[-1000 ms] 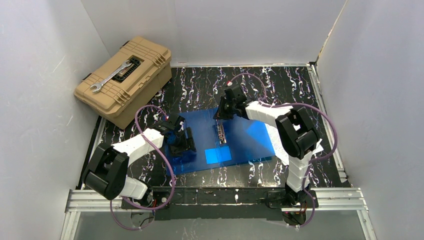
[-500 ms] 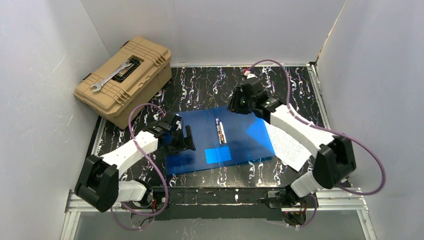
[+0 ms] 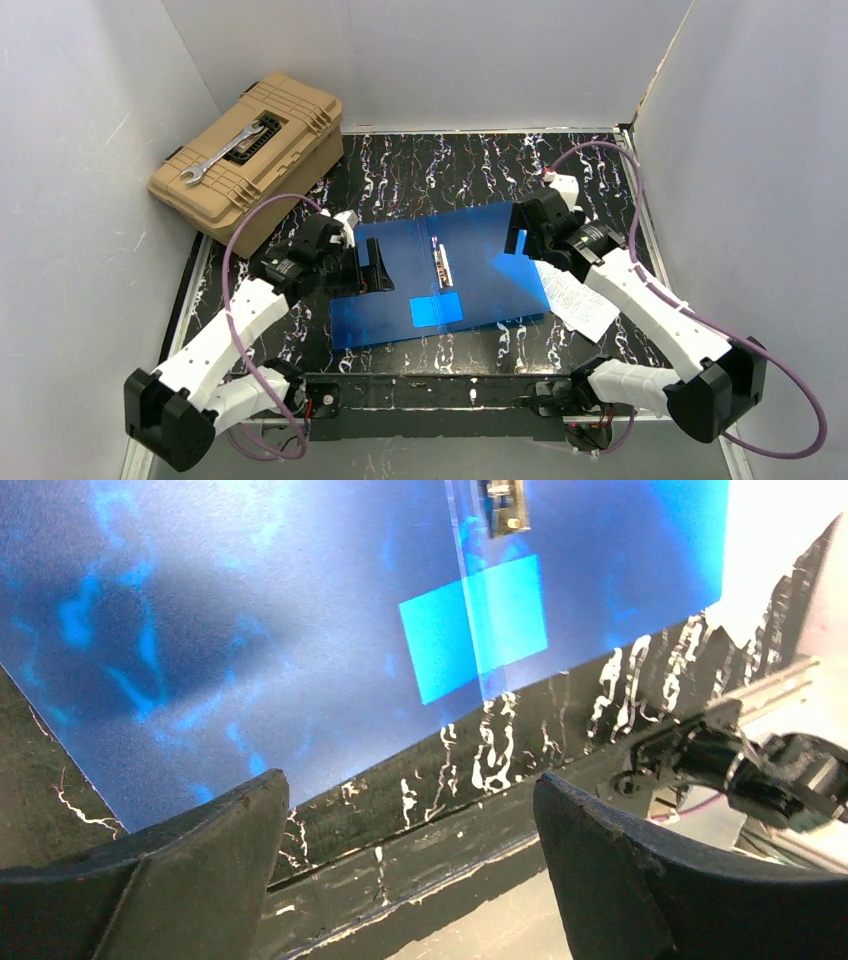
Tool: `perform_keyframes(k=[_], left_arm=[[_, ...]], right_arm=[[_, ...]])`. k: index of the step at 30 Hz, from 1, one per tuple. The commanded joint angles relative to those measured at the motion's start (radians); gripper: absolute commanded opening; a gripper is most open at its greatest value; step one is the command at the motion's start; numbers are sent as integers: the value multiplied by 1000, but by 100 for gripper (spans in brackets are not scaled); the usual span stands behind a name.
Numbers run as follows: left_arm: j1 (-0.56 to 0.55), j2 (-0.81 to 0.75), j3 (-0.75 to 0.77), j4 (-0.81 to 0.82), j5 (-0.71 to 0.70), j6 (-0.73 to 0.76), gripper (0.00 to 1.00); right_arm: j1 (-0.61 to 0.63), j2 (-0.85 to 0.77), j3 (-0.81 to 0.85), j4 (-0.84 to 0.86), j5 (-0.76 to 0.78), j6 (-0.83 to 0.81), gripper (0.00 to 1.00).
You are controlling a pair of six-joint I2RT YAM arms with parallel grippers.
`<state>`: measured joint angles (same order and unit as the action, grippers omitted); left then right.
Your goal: Put the files into the folder
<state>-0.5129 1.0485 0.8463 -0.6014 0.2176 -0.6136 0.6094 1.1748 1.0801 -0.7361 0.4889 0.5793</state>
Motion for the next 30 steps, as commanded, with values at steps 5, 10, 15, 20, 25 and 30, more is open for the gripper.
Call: perform_keyframes(k=[5, 10, 15, 20, 25, 30], left_arm=[[-1, -158, 66, -101, 87, 140, 93], [-1, -203, 15, -60, 150, 191, 96], [-1, -216, -14, -62, 173, 228, 98], [-1, -235, -29, -75, 176, 241, 98], [-1, -260, -41, -77, 167, 237, 98], [-2, -262, -46, -77, 166, 235, 98]], right_arm=[[-136, -100, -129, -194, 235, 130, 99], [-275, -123, -199, -149, 244, 147, 99], [-411, -96, -244, -87, 215, 115, 99], [-574, -63, -283, 41, 99, 25, 99], [-721, -17, -322, 175, -55, -63, 99], [-838, 71, -319, 234, -156, -98, 99]])
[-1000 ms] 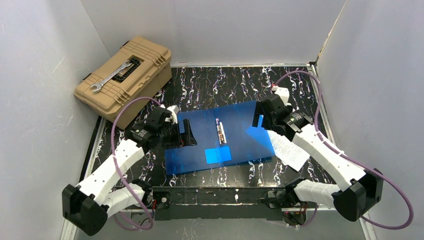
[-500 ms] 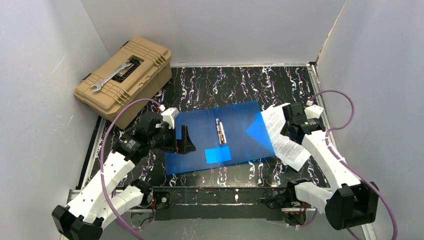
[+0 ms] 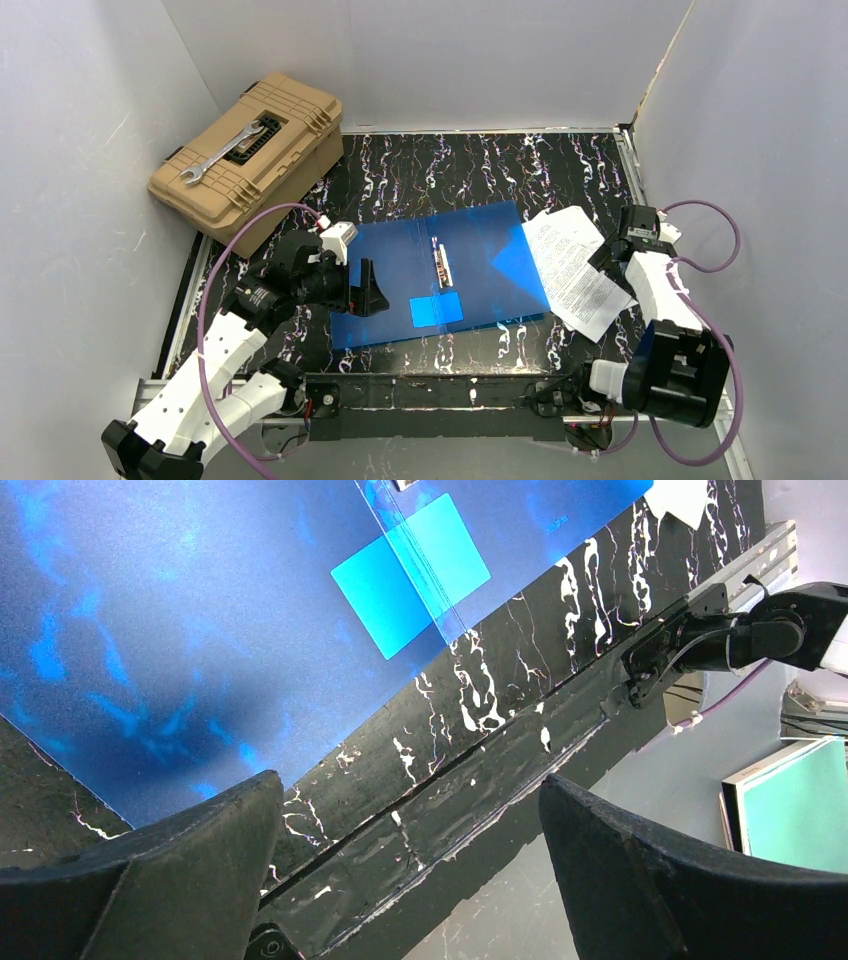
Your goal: Put the files into the folder
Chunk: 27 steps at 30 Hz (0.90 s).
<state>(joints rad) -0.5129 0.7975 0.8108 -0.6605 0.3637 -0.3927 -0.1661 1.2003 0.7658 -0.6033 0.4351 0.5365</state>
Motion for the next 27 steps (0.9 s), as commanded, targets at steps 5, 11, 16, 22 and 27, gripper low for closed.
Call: perform_keyframes(k=[5, 11, 16, 22, 27], left_arm=[[-3, -10, -12, -19, 19, 15, 98], [-10, -9, -15, -23, 9, 14, 98], [-13, -5, -14, -24, 6, 14, 98], [-22, -10, -15, -30, -16, 10, 98], [-31, -15, -13, -34, -34, 7, 98]], right_arm=[[-119, 111, -4, 149, -129, -60, 99], [-191, 153, -11, 191, -153, -77, 99], [-202, 182, -17, 211, -140, -73, 99], [-210, 222, -26, 260, -153, -58, 99], [-219, 260, -28, 291, -176, -54, 99]])
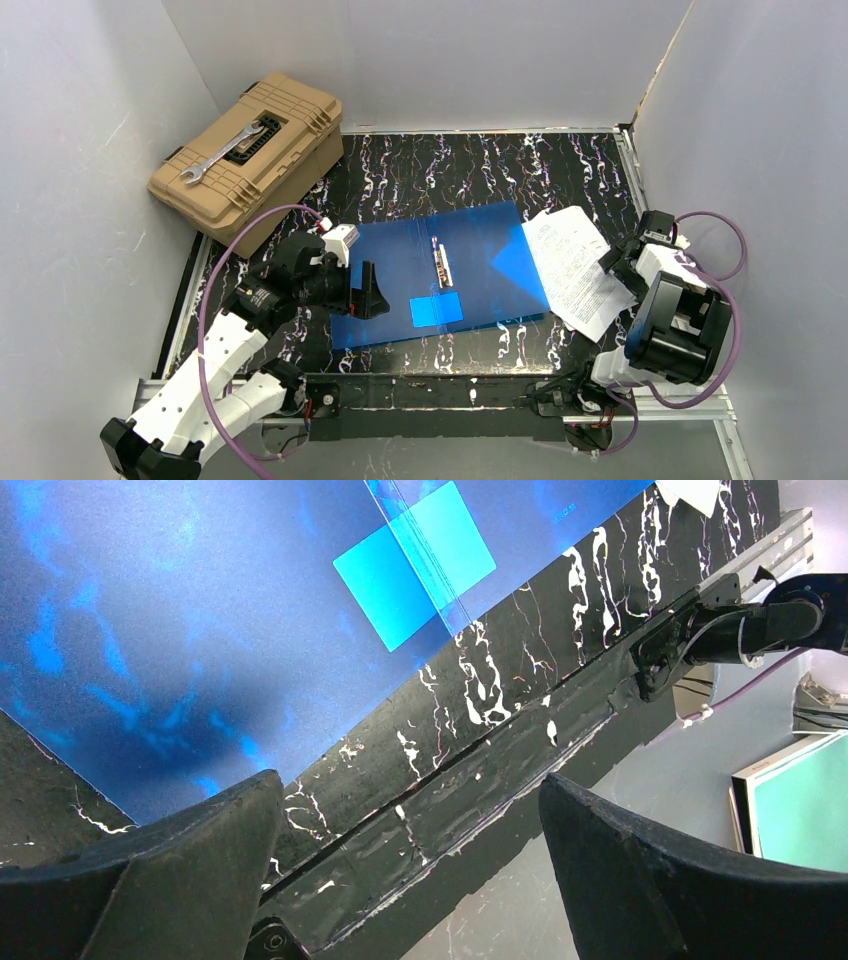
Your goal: Put the files into the folder
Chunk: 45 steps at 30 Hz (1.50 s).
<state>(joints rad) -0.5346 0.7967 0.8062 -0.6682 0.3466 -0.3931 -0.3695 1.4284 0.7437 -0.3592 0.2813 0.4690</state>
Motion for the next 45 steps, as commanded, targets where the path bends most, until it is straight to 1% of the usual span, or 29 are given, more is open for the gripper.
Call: perform_keyframes(k=[1, 4, 11, 14, 20, 22, 25, 31, 37, 41, 42, 45], left_arm=[[-10, -12, -9, -28, -19, 6, 98], [-11, -8, -9, -30, -24, 6, 98], [-13, -1, -7, -32, -31, 6, 98], [-15, -3, -7, -33, -34, 5, 98], [-15, -2, -6, -34, -39, 5, 98], [-15, -4, -6, -35, -41, 4, 98], [-16, -7, -7, -36, -42, 5, 98], [-18, -11, -7, -35, -46, 1, 98], [-20, -10, -4, -36, -47, 0, 98], [-19, 8, 24, -38, -40, -7, 98], [-19, 15, 38, -39, -33, -11, 98], [-19, 39, 78, -24, -5, -26, 98]], right_arm=[[-16, 42, -5, 48, -28, 17, 99], [-16, 66, -8, 60, -40, 21, 94], [-16, 104, -31, 84, -64, 22, 74], [-17, 114, -36, 88, -77, 19, 63], [-17, 110, -33, 82, -96, 10, 29], [-16, 101, -29, 76, -95, 8, 21], [-17, 86, -19, 58, -85, 7, 1], [-16, 17, 11, 23, -94, 29, 1], [-16, -70, 86, -34, -142, 49, 1], [-14, -119, 130, -66, -165, 57, 1], [-11, -130, 136, -66, -175, 57, 3], [-3, -152, 164, -82, -187, 58, 16]])
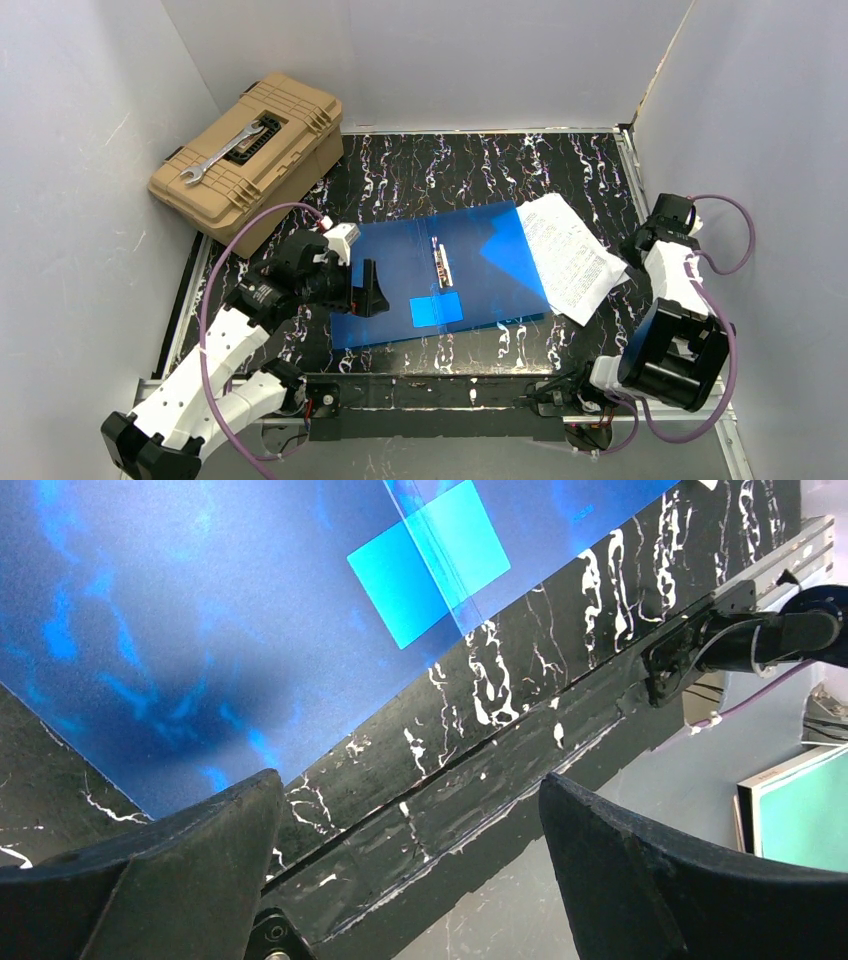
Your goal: Put the files into the folder
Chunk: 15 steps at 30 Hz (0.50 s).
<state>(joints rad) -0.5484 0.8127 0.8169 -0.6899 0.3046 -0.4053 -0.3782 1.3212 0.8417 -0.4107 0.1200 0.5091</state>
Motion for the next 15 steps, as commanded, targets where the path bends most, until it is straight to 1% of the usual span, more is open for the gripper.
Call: perform_keyframes(k=[1, 2, 4, 6, 9, 12, 15], left_arm=[[-5, 35, 82, 3, 47, -19, 98], [-5, 48, 98, 13, 56, -26, 98], [-5, 77, 123, 44, 79, -44, 98], [-5, 109, 141, 99, 110, -82, 98], [-10, 178, 178, 198, 170, -141, 98], [-25, 262, 223, 283, 198, -195, 98], [-53, 354, 277, 363, 202, -237, 98]], right_arm=[[10, -51, 72, -34, -23, 19, 23], [18, -61, 75, -37, -21, 19, 31], [33, -80, 76, -38, -7, 14, 43], [42, -98, 69, -43, 21, 7, 52], [42, -130, 31, -23, 51, 3, 63], [42, -134, -15, 17, 69, -1, 74], [42, -112, -55, 43, 60, 6, 80]])
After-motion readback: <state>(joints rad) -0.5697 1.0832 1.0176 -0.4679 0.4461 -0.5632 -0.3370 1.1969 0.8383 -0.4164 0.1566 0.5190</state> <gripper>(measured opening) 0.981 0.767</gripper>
